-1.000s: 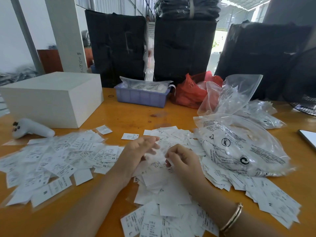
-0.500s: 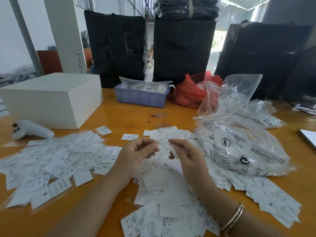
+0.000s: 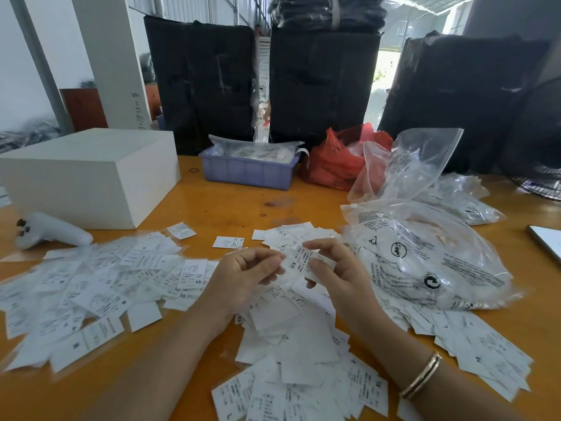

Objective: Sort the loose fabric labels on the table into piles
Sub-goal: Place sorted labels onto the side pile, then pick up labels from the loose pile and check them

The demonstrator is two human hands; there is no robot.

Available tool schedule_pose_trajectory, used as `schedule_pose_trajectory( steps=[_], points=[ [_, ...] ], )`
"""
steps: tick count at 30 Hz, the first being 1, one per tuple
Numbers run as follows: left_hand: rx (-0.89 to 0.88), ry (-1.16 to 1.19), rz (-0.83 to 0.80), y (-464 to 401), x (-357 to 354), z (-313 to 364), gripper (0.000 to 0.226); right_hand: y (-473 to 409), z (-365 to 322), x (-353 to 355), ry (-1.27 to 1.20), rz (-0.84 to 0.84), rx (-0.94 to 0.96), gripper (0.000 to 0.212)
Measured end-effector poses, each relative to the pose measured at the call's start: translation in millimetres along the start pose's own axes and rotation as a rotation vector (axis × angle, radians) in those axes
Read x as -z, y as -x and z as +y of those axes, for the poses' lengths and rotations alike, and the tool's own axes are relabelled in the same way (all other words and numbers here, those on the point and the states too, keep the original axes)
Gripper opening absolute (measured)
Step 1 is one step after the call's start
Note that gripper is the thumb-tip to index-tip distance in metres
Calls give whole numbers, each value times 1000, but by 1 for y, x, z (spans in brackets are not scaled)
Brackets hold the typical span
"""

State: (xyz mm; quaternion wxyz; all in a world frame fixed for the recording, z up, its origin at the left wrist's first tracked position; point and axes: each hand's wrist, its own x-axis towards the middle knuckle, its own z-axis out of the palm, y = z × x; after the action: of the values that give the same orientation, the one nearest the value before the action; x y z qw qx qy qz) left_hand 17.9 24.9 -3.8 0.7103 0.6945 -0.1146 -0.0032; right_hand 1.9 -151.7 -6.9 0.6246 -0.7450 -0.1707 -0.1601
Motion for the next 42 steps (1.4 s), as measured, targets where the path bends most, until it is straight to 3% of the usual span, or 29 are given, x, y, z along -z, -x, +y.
schedule_pose_trajectory(
  steps=[8,14,21,27,34,39,42],
  points=[
    [14,-6,3,0,-2,0,24,0,2,0,-14,7,0,28],
    [0,-34,27,-1,-1,-1,8,1,6,-3,17,-77,4,29],
    [4,-26,-10,0,-1,-1,11,0,8,-2,176,-134,36,27],
    [-6,-39,-63,1,-1,-2,18,1,11,0,64,-175,-9,33],
    [-28,-98,-94,1,-1,-5,25,0,10,-5,5,-121,-88,35],
    [-43,-162,13,-3,0,-7,20,-2,12,-5,-75,-91,-195,29],
    [-43,-149,91,-4,0,-9,15,-4,11,-1,-123,42,-211,27]
  ],
)
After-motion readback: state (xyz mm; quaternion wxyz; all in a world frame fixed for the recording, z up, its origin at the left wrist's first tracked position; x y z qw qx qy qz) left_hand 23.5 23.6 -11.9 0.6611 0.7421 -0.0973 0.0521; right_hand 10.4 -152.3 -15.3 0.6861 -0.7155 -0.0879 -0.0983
